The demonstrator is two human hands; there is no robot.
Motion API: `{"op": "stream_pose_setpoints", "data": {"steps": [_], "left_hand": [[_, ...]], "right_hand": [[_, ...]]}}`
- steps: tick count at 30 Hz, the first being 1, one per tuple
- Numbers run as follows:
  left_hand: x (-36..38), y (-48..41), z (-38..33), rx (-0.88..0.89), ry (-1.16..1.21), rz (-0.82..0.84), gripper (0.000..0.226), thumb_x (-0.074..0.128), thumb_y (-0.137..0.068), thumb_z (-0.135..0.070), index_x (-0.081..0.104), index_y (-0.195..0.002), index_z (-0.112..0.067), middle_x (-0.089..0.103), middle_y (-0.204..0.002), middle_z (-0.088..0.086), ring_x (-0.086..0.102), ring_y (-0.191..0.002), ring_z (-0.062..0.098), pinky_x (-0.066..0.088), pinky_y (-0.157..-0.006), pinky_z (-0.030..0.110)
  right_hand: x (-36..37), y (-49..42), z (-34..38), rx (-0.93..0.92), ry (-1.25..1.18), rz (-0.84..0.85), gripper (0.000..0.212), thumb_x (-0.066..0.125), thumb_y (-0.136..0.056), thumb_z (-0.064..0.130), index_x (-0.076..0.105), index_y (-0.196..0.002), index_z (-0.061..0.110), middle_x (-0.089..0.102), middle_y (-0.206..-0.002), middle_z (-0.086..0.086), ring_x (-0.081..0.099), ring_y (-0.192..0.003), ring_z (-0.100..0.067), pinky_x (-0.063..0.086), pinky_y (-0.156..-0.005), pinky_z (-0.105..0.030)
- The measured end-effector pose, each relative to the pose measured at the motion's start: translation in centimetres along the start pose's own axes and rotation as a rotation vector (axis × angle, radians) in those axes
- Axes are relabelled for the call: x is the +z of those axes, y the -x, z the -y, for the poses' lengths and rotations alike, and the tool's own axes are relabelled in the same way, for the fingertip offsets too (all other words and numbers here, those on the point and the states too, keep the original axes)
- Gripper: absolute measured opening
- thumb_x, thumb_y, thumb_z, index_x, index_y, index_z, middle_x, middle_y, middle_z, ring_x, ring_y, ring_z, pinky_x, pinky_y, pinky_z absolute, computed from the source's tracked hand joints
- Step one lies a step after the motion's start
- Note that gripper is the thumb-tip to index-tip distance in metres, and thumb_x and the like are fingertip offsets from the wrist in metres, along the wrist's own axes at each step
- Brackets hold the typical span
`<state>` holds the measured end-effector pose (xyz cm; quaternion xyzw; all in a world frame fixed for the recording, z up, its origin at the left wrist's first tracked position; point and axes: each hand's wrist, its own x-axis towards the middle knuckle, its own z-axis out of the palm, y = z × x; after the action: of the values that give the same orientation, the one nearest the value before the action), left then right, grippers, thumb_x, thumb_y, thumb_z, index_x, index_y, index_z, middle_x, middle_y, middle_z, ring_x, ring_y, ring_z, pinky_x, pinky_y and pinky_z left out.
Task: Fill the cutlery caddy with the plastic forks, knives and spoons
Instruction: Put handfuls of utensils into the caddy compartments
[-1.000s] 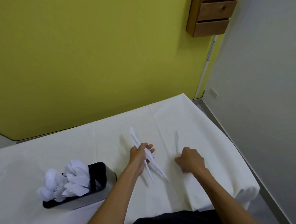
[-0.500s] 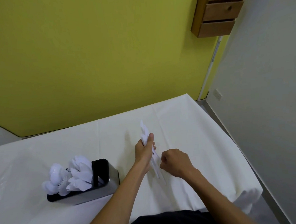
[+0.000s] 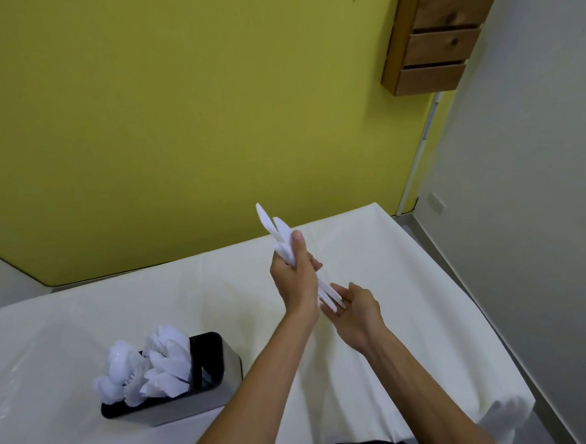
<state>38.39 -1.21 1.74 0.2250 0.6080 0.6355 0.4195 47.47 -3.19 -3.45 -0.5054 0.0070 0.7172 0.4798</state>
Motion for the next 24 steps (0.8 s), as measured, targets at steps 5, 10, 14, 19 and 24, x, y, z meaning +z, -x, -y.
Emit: {"op": "stream_pose_setpoints", "data": {"steps": [5,10,14,19,24], "left_hand": [[0.6,1.5,-1.4,0.129,-0.019,0.086,0.033,0.07,-0.092,-0.041,0.057,-0.094,-0.011,0.066,-0.06,-0.004,0.07,-0.066,0.019,0.056,-0.073,0.037],[0.7,1.8,-2.0,0.143,0.059,0.092,0.031,0.073,-0.089,-0.035,0.054,-0.1,-0.013,0.072,-0.07,0.003,0.075,-0.077,0.025,0.056,-0.088,0.046],[0.9,1.8,-2.1,0.083,0.088,0.061,0.028,0.075,-0.085,-0.038,0.058,-0.089,-0.016,0.071,-0.069,0.003,0.073,-0.083,0.027,0.055,-0.092,0.049],[0.6,1.8,-2.8,0.104,0.108,0.028,0.025,0.071,-0.09,-0.025,0.055,-0.091,-0.007,0.067,-0.065,0.004,0.071,-0.069,0.023,0.053,-0.084,0.042],[0.2,1.6,-2.7,0.088,0.109,-0.013,0.025,0.07,-0.09,-0.025,0.059,-0.089,-0.002,0.065,-0.061,0.002,0.067,-0.065,0.02,0.055,-0.081,0.042]], "right_hand": [[1.0,1.0,1.0,0.006,-0.144,0.11,0.037,0.035,-0.105,0.015,0.06,-0.113,-0.01,0.066,-0.116,-0.024,0.066,-0.104,-0.037,0.046,-0.106,-0.045],[1.0,1.2,0.9,0.03,-0.185,0.163,0.04,0.033,-0.105,0.016,0.06,-0.119,-0.009,0.064,-0.122,-0.024,0.066,-0.105,-0.036,0.05,-0.098,-0.044],[1.4,1.4,0.6,0.051,-0.181,0.182,0.041,0.033,-0.104,0.017,0.059,-0.123,-0.008,0.063,-0.127,-0.022,0.068,-0.097,-0.034,0.053,-0.08,-0.041],[1.4,1.4,0.7,0.057,-0.197,0.178,0.039,0.034,-0.104,0.016,0.061,-0.119,-0.007,0.061,-0.128,-0.024,0.065,-0.104,-0.036,0.05,-0.098,-0.042],[1.6,1.6,0.7,0.066,-0.186,0.179,0.04,0.034,-0.104,0.017,0.06,-0.123,-0.006,0.065,-0.122,-0.023,0.066,-0.103,-0.036,0.05,-0.098,-0.041]]}}
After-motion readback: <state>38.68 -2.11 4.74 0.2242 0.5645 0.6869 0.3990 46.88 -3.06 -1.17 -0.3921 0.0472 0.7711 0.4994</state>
